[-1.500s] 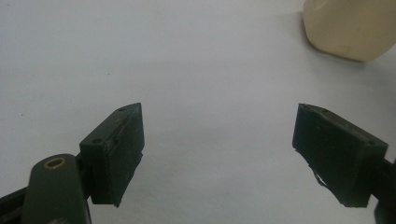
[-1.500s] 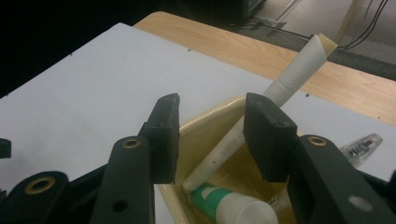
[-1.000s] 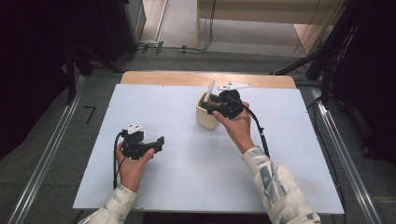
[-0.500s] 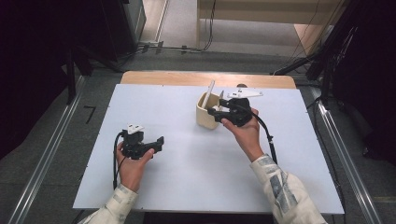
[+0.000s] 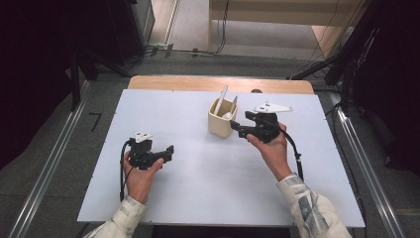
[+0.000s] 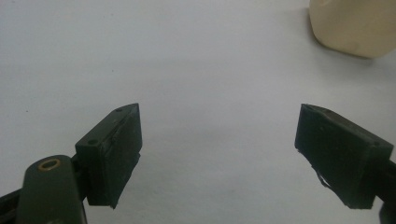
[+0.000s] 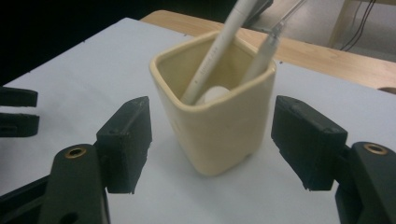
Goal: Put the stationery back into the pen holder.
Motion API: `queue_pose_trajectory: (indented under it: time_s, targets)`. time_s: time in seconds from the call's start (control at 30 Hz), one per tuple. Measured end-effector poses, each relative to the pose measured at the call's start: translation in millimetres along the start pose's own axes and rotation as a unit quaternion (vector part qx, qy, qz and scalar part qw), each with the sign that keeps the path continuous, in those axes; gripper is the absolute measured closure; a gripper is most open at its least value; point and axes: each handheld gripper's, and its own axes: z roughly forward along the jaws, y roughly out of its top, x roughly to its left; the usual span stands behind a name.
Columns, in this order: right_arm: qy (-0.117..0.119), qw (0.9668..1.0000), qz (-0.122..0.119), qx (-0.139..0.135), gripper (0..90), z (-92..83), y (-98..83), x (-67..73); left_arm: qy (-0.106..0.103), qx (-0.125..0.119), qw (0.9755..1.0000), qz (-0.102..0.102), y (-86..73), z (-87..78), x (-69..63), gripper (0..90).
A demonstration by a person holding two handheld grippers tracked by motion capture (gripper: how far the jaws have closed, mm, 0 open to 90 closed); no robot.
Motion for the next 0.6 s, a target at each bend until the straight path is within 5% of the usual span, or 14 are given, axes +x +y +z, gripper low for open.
queue_pose_trajectory:
  time_s: [0.6]
  targets:
    - [-0.036, 0.9987, 0.009, 0.035, 19.1, -14.9, -42.0, -17.9, 0.004, 0.002, 1.0, 0.003, 0.0, 0.2, -0.1, 14.0]
